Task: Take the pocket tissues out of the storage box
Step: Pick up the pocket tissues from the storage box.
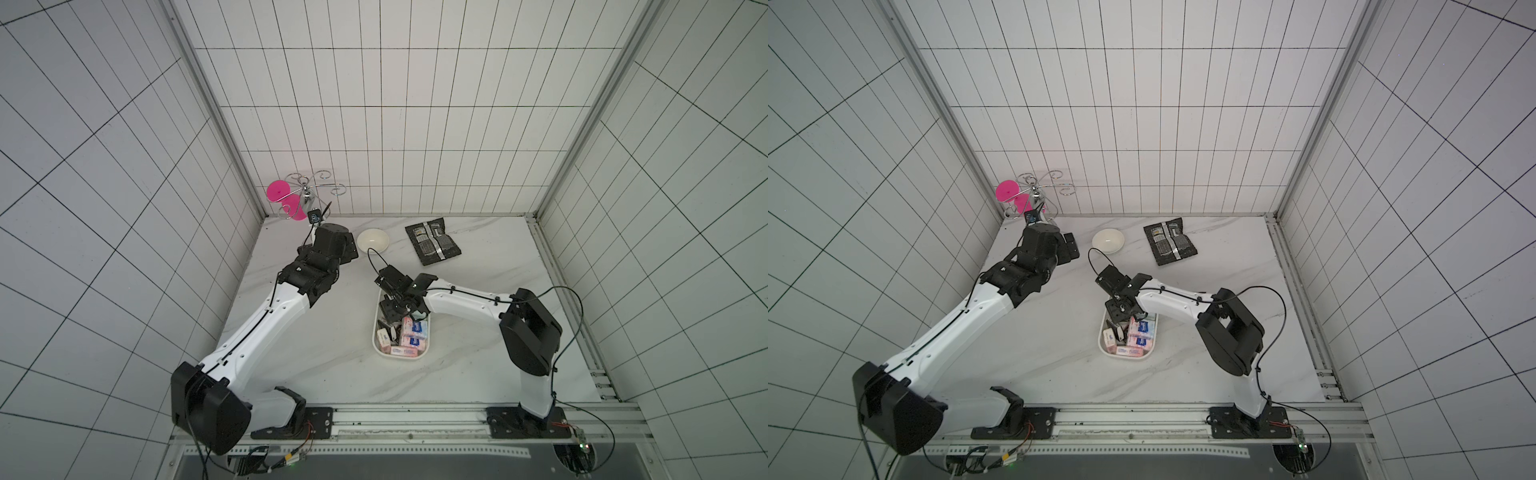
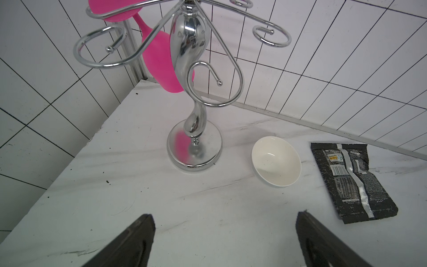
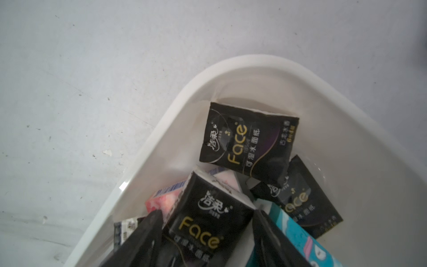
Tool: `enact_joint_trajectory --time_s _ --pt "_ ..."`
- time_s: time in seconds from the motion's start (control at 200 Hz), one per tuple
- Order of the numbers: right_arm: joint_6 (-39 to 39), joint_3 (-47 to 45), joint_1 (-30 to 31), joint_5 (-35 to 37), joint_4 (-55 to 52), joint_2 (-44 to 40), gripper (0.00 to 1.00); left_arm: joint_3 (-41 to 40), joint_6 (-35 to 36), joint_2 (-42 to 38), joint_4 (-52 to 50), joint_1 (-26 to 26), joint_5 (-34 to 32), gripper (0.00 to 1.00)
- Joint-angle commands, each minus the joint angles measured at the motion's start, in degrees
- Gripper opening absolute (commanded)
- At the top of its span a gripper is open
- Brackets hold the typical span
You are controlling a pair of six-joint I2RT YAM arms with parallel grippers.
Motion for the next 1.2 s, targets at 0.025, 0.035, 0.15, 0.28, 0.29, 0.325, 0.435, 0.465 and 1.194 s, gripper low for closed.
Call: enact_joint_trajectory --time_s 0.025,0.035,0.15,0.28,0.29,0.325,0.435,0.465,1.194 --pt "0.26 2.23 0.13 3.32 -4.85 1.13 0.66 0.54 0.1 -0.43 0.35 0.3 0.54 0.99" --pt "0.3 2.19 0.14 3.36 -4.85 1.13 0.66 0.53 0.06 -0.45 0.35 0.31 0.54 0.99" --pt "0.61 1.48 0.17 3.77 -4.46 0.84 0.76 0.27 0.09 -0.45 0.48 0.32 0.54 0.99" --pt "0.72 1.84 -0.01 0.81 -3.55 2.61 0.74 0.18 0.04 -0.58 0.52 0.23 0.71 0.98" --pt "0.77 1.77 -0.01 0.51 -3.3 2.73 0.74 0.18 0.04 -0.55 0.57 0.23 0.71 0.99" --pt "1.0 1.58 -0.09 -0.24 -2.44 3.17 0.73 0.18 0.02 -0.65 0.52 0.23 0.63 0.99" --pt "1.16 1.3 -0.09 -1.98 -0.41 4.01 0.69 -0.02 0.2 -1.04 0.57 0.23 0.3 0.99" --pt "1.13 1.26 -0.09 -2.28 0.36 4.03 0.67 0.0 0.17 -1.09 0.52 0.23 0.2 0.99" --pt "-1.5 1.53 0.27 -2.8 5.3 -2.39 0.57 0.16 -0.13 -1.33 0.44 0.4 -1.0 0.98"
